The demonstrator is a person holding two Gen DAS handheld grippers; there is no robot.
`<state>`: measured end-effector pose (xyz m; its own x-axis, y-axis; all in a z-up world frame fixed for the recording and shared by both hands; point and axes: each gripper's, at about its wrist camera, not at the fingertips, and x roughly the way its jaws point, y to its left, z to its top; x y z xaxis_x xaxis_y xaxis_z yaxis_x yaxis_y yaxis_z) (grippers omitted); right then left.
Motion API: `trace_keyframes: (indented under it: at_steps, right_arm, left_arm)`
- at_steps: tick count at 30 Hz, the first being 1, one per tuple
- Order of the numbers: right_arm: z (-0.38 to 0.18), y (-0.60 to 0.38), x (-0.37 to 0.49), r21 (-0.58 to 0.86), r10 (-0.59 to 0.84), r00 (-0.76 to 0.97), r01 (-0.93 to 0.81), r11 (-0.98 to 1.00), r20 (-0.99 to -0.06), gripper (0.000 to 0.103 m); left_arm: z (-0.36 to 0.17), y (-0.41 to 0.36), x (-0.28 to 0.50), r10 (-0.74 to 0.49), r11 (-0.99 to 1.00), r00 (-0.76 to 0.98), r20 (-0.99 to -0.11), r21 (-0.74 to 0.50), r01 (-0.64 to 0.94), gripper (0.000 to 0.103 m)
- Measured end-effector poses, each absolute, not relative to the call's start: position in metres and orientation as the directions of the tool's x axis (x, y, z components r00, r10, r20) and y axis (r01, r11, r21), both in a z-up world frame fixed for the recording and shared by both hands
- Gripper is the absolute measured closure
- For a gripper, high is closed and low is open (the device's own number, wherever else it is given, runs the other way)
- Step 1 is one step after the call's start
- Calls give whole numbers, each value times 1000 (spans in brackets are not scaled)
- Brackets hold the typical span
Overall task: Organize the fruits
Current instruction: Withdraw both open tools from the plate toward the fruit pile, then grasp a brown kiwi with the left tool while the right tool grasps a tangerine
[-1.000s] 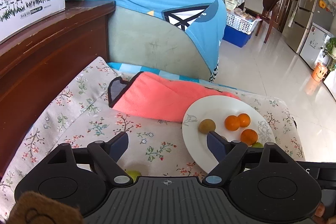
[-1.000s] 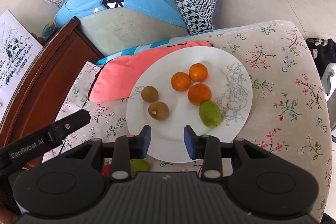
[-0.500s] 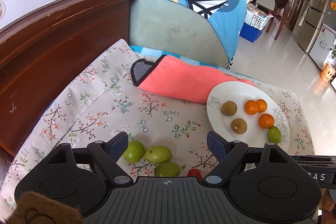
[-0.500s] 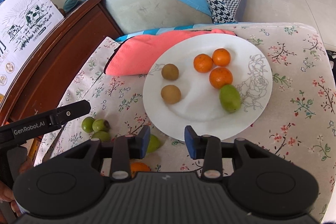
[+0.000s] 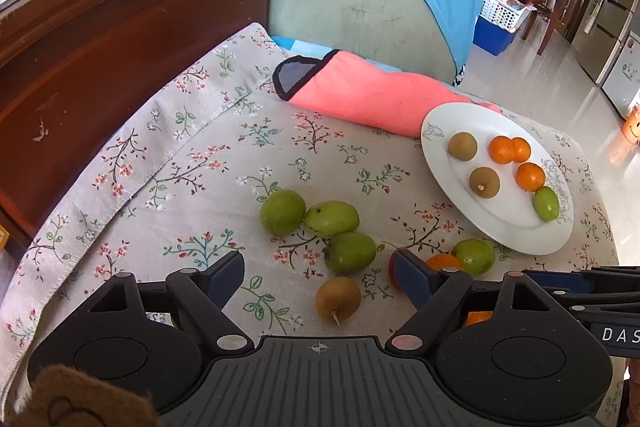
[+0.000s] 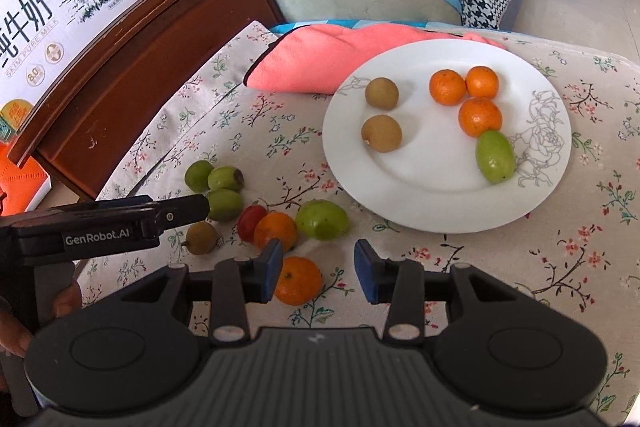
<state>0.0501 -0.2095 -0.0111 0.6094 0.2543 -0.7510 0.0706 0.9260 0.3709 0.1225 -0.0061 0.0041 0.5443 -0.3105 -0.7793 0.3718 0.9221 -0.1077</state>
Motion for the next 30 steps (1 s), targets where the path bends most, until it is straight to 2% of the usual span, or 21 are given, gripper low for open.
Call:
trace_keyframes:
  at_steps: [12,30]
  right_arm:
    - [-18,-188,44,295,254,582,-26,955,-772,55]
    - [-25,-175,46,215,198,586,-42,976,-785,55]
  left_arm:
    - [-13,-11,110,-283,912,534,-797,-52,406,20]
    - [-24,-16,110,-248,913,558,-792,2,409,22]
